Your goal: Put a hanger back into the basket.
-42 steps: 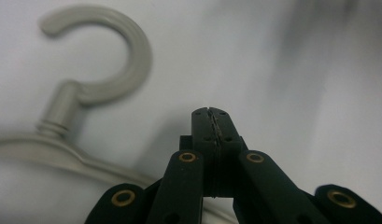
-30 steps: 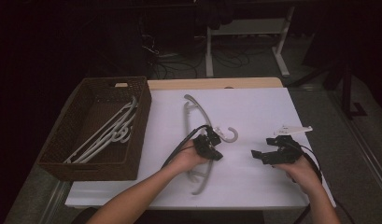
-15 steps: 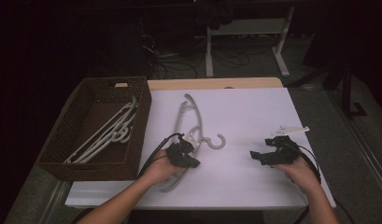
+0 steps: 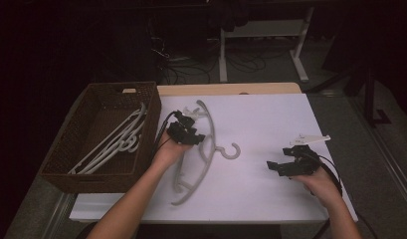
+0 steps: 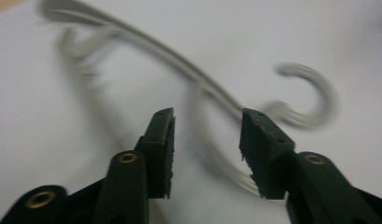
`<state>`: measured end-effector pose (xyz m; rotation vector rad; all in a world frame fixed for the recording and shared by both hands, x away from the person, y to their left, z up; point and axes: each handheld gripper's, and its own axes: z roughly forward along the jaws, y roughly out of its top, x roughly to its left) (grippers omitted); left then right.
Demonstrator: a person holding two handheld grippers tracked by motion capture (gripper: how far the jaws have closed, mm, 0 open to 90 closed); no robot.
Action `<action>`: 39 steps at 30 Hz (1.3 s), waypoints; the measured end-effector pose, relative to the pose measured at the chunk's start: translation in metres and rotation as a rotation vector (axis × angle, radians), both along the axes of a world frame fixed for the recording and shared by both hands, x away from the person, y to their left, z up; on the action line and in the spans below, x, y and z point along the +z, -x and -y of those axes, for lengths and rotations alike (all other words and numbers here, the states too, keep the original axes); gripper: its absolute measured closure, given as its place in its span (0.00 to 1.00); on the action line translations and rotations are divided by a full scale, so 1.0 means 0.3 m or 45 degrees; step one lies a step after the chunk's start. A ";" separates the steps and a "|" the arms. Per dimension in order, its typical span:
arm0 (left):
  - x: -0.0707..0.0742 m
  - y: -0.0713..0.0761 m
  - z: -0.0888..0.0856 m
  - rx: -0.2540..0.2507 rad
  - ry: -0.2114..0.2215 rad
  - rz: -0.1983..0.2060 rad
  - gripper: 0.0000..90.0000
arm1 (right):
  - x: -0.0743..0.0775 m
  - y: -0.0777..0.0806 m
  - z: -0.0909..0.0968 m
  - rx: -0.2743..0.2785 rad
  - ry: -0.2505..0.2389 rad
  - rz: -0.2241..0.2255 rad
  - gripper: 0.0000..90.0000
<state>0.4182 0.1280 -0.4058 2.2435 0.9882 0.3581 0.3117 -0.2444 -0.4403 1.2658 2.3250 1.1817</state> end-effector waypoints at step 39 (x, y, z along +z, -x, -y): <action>-0.098 -0.118 0.260 -0.135 0.062 -0.118 0.90 | 0.000 -0.004 0.007 0.002 -0.003 0.003 0.15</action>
